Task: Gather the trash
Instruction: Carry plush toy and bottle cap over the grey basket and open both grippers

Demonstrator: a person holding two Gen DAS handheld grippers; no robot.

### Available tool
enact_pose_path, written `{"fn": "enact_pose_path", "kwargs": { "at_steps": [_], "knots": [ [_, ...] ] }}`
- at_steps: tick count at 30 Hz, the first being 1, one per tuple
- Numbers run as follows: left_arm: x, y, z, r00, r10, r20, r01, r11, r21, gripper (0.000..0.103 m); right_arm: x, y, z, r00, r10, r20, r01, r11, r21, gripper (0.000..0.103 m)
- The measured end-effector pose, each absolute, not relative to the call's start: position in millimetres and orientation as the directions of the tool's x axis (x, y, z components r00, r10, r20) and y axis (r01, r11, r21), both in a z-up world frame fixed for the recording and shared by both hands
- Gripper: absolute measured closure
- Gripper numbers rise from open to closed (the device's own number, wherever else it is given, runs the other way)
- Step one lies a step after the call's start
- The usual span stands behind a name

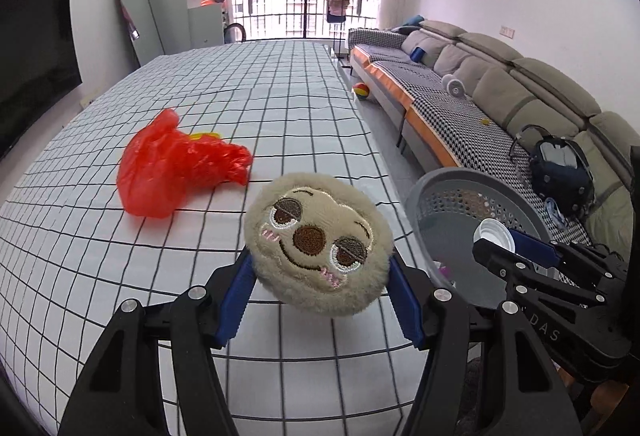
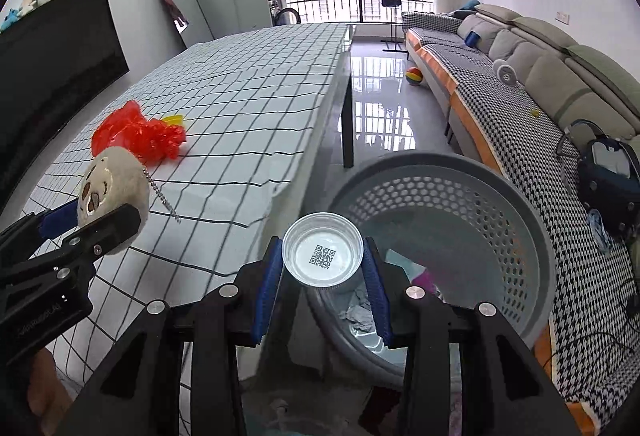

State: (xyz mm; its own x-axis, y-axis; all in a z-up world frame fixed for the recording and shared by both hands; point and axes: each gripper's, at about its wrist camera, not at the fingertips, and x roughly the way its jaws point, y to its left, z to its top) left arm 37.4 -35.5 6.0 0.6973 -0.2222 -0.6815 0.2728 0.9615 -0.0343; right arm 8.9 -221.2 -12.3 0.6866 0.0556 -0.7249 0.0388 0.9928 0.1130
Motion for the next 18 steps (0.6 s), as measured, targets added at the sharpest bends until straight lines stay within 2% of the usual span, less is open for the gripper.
{"fn": "enact_pose_path", "kwargs": {
  "at_steps": [10,18],
  "knots": [
    [44.7,-114.3,-6.0,0.647,-0.266,-0.714,0.385,0.923,0.005,0.042,-10.3,-298.9,-23.8,0.699,-0.014,-0.715,0.17,0.974,0.147,0.064],
    [62.6,-161.7,-25.7,0.608,-0.275,-0.745,0.442,0.897,0.029,0.042,-1.9,-336.6,-50.9,0.683,-0.008,-0.73,0.219,0.956,0.194,0.064]
  ]
}}
